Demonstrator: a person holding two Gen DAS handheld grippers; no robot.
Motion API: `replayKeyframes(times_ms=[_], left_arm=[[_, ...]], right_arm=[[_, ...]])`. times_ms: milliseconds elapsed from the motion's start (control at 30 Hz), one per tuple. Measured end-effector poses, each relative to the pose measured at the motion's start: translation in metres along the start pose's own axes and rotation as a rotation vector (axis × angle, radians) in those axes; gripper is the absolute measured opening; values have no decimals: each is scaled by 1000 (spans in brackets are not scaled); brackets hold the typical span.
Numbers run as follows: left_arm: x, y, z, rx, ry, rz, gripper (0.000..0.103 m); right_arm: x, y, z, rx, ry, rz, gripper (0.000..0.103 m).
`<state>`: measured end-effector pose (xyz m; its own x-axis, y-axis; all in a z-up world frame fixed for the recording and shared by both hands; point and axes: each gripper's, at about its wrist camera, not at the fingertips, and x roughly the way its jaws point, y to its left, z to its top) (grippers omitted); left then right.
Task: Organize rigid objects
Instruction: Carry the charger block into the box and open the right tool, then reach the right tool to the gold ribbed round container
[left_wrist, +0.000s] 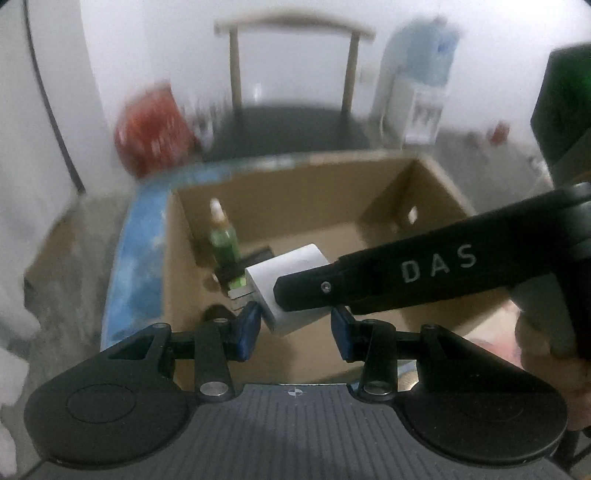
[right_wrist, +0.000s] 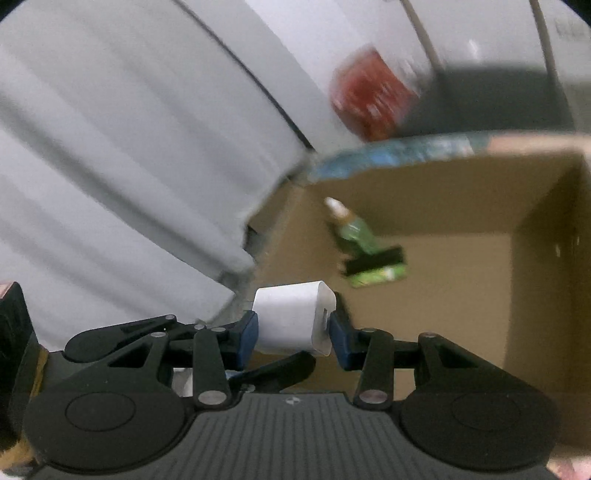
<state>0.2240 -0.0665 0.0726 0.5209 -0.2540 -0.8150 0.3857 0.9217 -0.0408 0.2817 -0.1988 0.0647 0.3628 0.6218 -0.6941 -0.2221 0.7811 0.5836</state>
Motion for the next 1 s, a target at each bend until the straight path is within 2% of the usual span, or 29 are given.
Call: replayKeyframes(times_ms=[133, 300, 433, 533, 667, 733, 867, 933, 1000], left_arm=[[39, 2, 14, -10, 124, 14, 41], [66, 14, 18, -77, 232, 23, 41], [73, 14, 20, -84, 236, 71, 44], [68, 19, 27, -94, 223, 62, 50], [37, 18, 26, -89, 149, 61, 52], [14, 15, 22, -78, 91, 47, 54], [-49, 2, -6, -41, -62, 4, 60], [-75, -8, -28, -12, -140, -15, 62], [-91, -21, -52, 12, -189, -42, 66]], right_arm=[[36, -23, 21, 45, 92, -41, 46], [63, -36, 22, 58, 167, -72, 46], [78, -42, 22, 69, 199, -86, 46], [71, -44, 21, 68, 172, -84, 46], [37, -47, 19, 89, 94, -41, 46], [1, -45, 8, 95, 18, 10, 46], [-78, -39, -32, 69, -116, 161, 48], [-112, -37, -59, 31, -183, 198, 50], [-134, -36, -87, -7, -236, 187, 53]])
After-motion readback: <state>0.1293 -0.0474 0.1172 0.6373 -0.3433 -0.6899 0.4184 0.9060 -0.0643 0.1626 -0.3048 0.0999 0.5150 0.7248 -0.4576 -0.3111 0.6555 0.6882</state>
